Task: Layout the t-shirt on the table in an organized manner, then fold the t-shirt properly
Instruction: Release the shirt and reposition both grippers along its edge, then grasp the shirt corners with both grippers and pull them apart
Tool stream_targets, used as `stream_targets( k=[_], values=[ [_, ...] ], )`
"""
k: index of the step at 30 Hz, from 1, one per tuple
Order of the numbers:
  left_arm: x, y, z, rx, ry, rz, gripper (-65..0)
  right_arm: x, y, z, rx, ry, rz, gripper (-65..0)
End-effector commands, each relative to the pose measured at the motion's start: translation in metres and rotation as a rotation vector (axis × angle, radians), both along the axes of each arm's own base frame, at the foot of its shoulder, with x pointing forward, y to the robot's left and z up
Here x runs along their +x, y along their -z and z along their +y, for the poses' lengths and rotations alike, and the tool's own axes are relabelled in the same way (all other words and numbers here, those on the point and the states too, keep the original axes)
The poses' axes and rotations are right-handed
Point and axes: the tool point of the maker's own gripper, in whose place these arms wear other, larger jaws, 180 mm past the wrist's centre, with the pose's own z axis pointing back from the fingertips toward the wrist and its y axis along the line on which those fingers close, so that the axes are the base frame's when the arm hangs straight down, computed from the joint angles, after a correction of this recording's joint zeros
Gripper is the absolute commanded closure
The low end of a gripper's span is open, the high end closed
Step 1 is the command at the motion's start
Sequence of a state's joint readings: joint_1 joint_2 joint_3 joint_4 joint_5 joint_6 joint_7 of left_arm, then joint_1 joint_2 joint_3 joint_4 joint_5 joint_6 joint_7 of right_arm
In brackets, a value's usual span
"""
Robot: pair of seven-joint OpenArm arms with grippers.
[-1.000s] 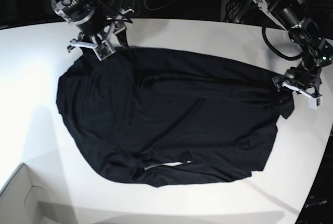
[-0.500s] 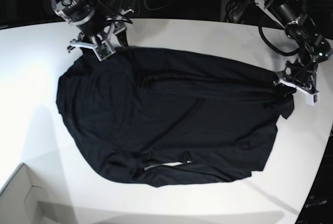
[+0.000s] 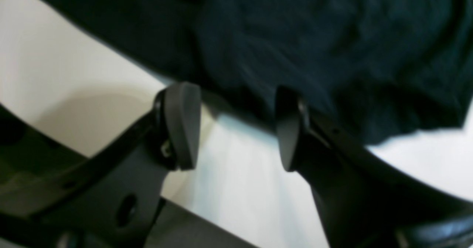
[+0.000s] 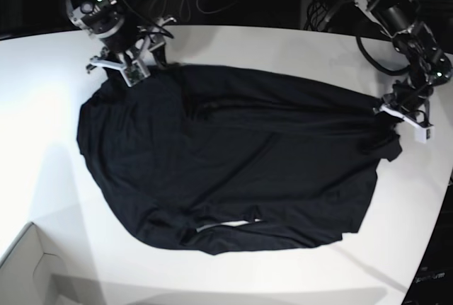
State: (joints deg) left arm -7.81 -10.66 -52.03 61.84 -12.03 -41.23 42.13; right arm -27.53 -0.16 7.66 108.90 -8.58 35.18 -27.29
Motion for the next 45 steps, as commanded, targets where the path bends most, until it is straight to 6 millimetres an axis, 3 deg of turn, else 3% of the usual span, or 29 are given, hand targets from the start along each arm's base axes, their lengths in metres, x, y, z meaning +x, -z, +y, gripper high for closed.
stream_targets(
  k=[1, 5, 8, 24, 27, 31, 35, 40, 45],
  values=[
    [-0.015, 0.008, 0.017, 0.054, -0.006, 0.095, -0.2, 0.006, -0.01, -0.002, 0.012, 0.014, -0.04, -33.1],
    [-0.026, 0.002, 0.043, 0.053, -0.092, 0.079, -0.2, 0.006, -0.011, -0.022, -0.005, 0.08, -0.045, -33.2],
    [-0.03, 0.001, 0.048, 0.05, -0.114, 0.077, -0.2, 0.006, -0.011, -0.027, 0.001, 0.121, -0.044, -33.3],
    [-0.04, 0.007, 0.048, 0.053, -0.114, 0.1, -0.2, 0.001, -0.007, 0.024, 0.081, 0.013, -0.024, -33.4],
    [-0.04, 0.007, 0.048, 0.053, -0.114, 0.1, -0.2, 0.013, -0.01, 0.025, 0.084, 0.005, -0.048, -33.4],
    [-0.04, 0.007, 0.049, 0.056, -0.114, 0.099, -0.2, 0.015, 0.003, 0.021, 0.076, 0.003, -0.019, -32.6],
    [-0.04, 0.007, 0.049, 0.057, -0.114, 0.098, -0.2, 0.015, 0.008, 0.018, 0.064, -0.01, -0.007, -24.4],
    [-0.04, 0.007, 0.049, 0.058, -0.115, 0.096, -0.2, 0.015, 0.01, 0.014, 0.052, -0.016, -0.002, -2.1],
    [-0.039, 0.006, 0.049, 0.058, -0.115, 0.093, -0.2, 0.015, 0.01, 0.009, 0.038, -0.023, -0.004, 0.0]
  ],
)
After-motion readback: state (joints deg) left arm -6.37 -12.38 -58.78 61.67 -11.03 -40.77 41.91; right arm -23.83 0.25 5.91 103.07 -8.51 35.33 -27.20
